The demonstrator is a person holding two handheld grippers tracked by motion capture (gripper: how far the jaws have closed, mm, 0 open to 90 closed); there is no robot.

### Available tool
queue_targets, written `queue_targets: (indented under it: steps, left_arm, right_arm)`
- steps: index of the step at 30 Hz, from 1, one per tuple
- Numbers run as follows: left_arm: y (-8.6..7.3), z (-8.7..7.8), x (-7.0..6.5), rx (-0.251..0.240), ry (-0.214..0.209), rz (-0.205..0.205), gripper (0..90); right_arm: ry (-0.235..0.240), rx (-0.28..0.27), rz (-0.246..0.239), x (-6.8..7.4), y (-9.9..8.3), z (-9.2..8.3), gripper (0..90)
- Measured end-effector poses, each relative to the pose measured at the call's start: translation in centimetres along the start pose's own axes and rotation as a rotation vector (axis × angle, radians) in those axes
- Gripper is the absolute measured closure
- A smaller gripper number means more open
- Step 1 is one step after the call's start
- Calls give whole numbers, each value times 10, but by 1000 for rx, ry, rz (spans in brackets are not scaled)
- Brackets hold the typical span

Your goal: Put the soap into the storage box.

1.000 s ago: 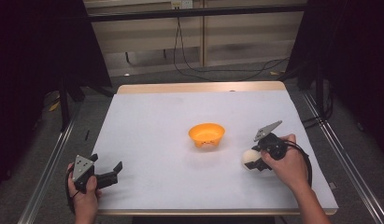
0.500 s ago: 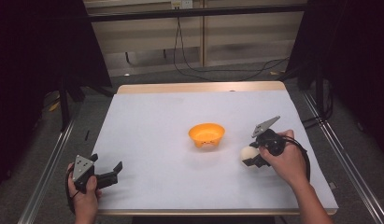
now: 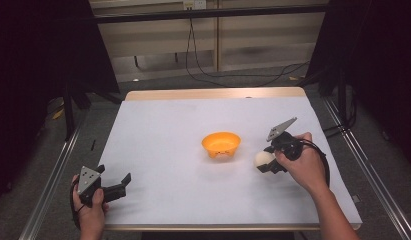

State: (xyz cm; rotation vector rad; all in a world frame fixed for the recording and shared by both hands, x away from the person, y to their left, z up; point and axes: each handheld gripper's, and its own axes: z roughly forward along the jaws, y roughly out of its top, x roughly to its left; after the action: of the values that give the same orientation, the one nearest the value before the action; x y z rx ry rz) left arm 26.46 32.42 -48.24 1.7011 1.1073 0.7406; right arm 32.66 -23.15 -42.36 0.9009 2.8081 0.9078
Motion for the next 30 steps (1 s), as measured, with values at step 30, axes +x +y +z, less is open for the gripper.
queue_targets:
  steps: [30]
  left_arm:
    - [0, 0, 0, -1, -3, -4, 0]
  right_arm:
    - [27, -3, -54, -6, 41, -3, 236]
